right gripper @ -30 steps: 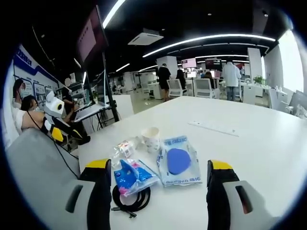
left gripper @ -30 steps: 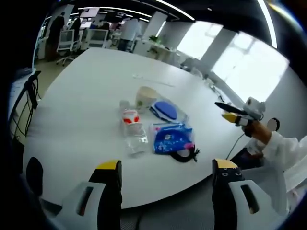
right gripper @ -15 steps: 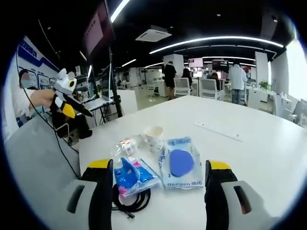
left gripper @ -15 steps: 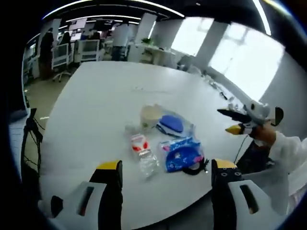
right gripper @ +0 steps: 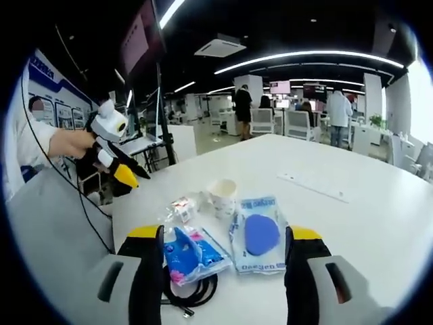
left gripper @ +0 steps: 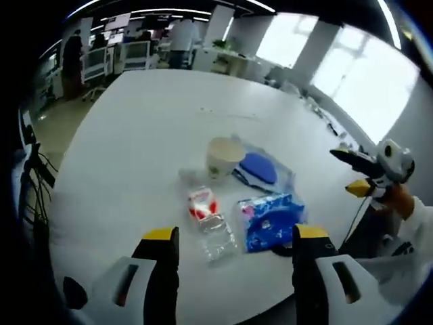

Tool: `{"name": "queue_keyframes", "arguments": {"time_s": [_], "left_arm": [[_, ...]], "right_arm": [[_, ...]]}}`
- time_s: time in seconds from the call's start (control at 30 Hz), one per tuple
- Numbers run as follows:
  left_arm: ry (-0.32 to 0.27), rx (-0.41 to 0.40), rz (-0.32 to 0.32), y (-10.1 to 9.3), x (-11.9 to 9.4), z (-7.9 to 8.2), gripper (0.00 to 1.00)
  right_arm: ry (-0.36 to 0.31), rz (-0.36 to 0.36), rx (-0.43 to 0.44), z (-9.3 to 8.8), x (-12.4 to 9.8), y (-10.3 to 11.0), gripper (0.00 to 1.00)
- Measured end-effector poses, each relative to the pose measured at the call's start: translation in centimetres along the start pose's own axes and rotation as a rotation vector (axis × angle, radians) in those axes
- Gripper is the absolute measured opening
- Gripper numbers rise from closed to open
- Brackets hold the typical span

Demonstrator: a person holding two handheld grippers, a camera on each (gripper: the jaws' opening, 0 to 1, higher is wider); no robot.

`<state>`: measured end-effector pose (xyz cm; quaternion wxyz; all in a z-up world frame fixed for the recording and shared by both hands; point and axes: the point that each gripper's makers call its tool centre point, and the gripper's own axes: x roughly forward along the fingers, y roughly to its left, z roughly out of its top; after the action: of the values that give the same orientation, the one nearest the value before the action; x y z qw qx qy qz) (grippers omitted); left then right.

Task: Arrange the tabletop items into an orderly group along one side of the table until the central work area is clear of visible clutter.

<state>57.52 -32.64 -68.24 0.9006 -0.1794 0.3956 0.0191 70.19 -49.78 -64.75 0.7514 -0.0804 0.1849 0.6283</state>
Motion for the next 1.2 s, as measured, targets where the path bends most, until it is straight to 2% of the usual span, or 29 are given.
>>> {"name": "queue_keyframes", "arguments": {"time_s": [0.07,0.17,0.23,0.37,0.6,0.73,0.97,1.07,1.2], "left_arm": [[0.018,0.055,0.026,0.3,0.5,-0.1,0.64],[0.016,0.074,0.051,0.4,1.5,0.2,0.64],[0.038,0.041,0.062,0.8,2.1,-0.2,0.63],[0.044,-0.045,0.054,1.1,3.1,-0.5,0.6],[0.086,-0.05,0.067,1.6,4.6,-1.3,0.6],[0.115,-0.08,0.048,1.4,5.6,-1.8,0.62],[0.117,-0.089,0.071,1.8,7.0,-1.6,0.62],[0.13,-0.113,0.047,1.4,7.8,-1.9,0.62],[0.134,-0.12,0.062,1.6,8.2,-2.2,0.63]], "right_arm": [[0.001,-0.017,0.013,-0.2,0.3,-0.3,0.66],[-0.005,-0.02,0.049,-0.3,0.6,-0.4,0.64],[0.0,-0.019,0.053,-0.4,0.8,-0.2,0.63],[0.019,-0.019,0.069,-0.9,1.2,-0.1,0.61],[0.032,-0.028,0.102,-1.5,1.5,-0.2,0.59],[0.044,-0.024,0.105,-1.9,1.8,-0.1,0.58],[0.023,-0.026,0.135,-1.8,2.1,-0.1,0.57],[0.019,-0.024,0.143,-1.9,2.3,-0.1,0.57],[0.024,-0.02,0.155,-2.3,2.5,-0.1,0.56]]}}
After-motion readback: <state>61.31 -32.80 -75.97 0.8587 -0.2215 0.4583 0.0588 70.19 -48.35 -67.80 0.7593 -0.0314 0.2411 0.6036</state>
